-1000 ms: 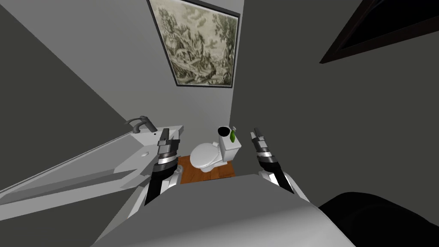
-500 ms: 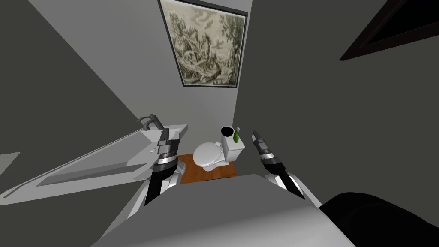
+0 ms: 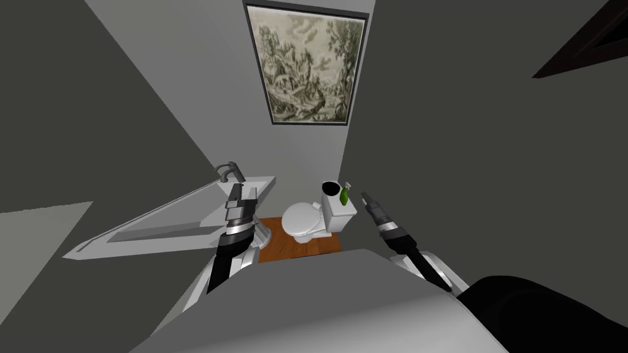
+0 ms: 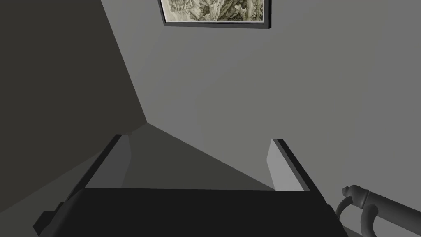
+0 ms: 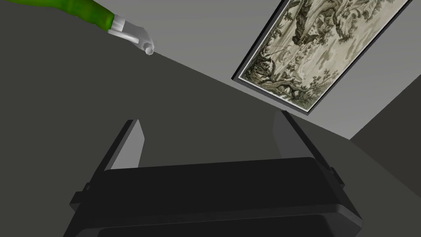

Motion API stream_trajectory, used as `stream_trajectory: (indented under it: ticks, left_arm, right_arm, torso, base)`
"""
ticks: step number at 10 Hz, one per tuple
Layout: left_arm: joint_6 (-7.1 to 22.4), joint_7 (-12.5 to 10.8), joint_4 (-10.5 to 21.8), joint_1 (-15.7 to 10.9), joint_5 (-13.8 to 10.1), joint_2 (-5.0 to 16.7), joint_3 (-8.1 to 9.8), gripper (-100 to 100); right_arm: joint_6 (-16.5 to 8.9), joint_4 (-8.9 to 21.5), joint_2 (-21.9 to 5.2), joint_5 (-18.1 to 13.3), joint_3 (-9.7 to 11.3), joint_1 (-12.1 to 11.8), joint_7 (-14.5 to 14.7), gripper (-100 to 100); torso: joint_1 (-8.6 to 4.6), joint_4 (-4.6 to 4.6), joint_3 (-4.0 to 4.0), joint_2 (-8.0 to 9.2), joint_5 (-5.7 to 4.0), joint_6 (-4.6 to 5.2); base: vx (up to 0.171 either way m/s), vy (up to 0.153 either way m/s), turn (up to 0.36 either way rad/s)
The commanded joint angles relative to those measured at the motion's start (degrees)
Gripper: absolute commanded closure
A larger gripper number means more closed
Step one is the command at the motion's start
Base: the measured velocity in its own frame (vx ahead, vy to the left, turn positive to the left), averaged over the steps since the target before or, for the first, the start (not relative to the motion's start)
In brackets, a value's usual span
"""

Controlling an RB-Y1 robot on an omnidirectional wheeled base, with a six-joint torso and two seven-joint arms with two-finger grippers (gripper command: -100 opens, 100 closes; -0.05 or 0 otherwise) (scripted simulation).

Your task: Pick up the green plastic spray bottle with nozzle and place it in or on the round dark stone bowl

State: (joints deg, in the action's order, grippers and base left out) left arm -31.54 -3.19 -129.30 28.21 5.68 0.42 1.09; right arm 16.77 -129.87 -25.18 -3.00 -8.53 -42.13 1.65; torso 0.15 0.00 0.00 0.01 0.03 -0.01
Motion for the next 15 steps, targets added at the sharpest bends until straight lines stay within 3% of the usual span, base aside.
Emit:
stream_trajectory:
  ticks: [1,6,9,15]
  left_arm:
    - [0.0,0.0,0.0,0.0,0.0,0.0,0.00,0]
    - [0.0,0.0,0.0,0.0,0.0,0.0,0.00,0]
    - [0.0,0.0,0.0,0.0,0.0,0.0,0.00,0]
    - [0.0,0.0,0.0,0.0,0.0,0.0,0.01,0]
  right_arm:
    - [-0.9,0.1,-2.0,0.2,-0.9,-0.6,-0.4,-100]
    - [-5.3,2.2,-10.4,0.2,-3.8,-4.9,-1.5,-100]
    - [-6.4,2.9,-13.7,0.2,-4.4,-6.0,-1.8,-100]
    - [-10.8,6.6,-23.4,0.7,-6.7,-9.9,-3.3,-100]
  torso:
    - [0.00,0.00,0.00,0.00,0.00,0.00]
    - [-0.06,0.00,0.01,0.01,-0.01,0.02]
    - [-0.02,0.00,-0.01,-0.03,0.00,0.02]
    - [-0.06,0.00,0.00,0.00,-0.01,0.04]
  base:
    - [-0.001,0.035,0.051]
    - [0.001,0.038,0.134]
    - [0.008,0.034,0.081]
    - [0.004,0.033,0.107]
